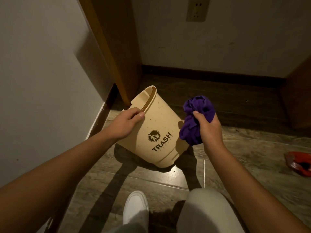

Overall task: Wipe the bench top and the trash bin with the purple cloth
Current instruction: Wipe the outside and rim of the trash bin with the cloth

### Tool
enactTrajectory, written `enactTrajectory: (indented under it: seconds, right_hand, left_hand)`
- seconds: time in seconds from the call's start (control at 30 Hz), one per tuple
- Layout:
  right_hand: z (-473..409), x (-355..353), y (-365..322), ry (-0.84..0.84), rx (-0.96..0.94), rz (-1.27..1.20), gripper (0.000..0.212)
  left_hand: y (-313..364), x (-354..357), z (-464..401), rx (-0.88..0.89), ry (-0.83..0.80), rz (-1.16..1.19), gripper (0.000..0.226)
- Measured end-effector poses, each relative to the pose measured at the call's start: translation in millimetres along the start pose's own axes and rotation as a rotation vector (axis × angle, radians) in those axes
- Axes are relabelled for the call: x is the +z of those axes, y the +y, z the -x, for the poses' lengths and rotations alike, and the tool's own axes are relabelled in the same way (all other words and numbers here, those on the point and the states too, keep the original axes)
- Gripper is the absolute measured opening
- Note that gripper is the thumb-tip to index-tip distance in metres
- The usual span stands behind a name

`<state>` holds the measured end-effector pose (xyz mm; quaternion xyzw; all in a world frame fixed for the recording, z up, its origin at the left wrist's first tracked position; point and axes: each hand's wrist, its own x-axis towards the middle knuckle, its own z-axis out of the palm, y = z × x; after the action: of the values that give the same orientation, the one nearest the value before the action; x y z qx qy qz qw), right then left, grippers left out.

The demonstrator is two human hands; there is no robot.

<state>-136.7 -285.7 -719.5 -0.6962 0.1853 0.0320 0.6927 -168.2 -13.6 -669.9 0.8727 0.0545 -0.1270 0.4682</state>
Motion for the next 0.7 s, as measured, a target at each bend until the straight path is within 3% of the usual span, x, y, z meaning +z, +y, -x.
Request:
enactTrajectory:
  seconds: [0.1, 0.2, 0.3, 0.4, 0.53, 0.7]
  right_hand:
    - [-10.0, 5.5, -6.0, -0.065, -0.078, 0.122, 0.018]
    - [-33.0, 19.8, -18.1, -0.106, -0.147, 0.204, 0.023]
    - [-54.3, 32.6, -20.6, -0.09, -0.172, 0.244, 0.026]
    - [-59.3, 41.0, -10.8, -0.127, -0.246, 0.324, 0.037]
    - [-57.8, 54.4, -15.4, -0.185, -0.402, 0.469, 0.054]
    - [-45.2, 82.4, -30.1, -0.198, -0.547, 0.491, 0.054]
  left_hand:
    - [2.4, 0.2, -4.0, -0.007, -0.001, 0.038, 0.025]
    - [-4.2, -0.7, -5.7, -0.008, 0.019, 0.083, 0.022]
    - [-12.1, 4.1, -7.5, 0.027, 0.173, 0.034, 0.014]
    - [-11.7, 12.1, -8.7, 0.084, 0.299, -0.028, 0.027]
    - [-11.1, 13.8, -11.1, 0.102, 0.262, -0.118, 0.037]
    - [-6.0, 13.8, -13.6, 0.153, 0.2, -0.127, 0.036]
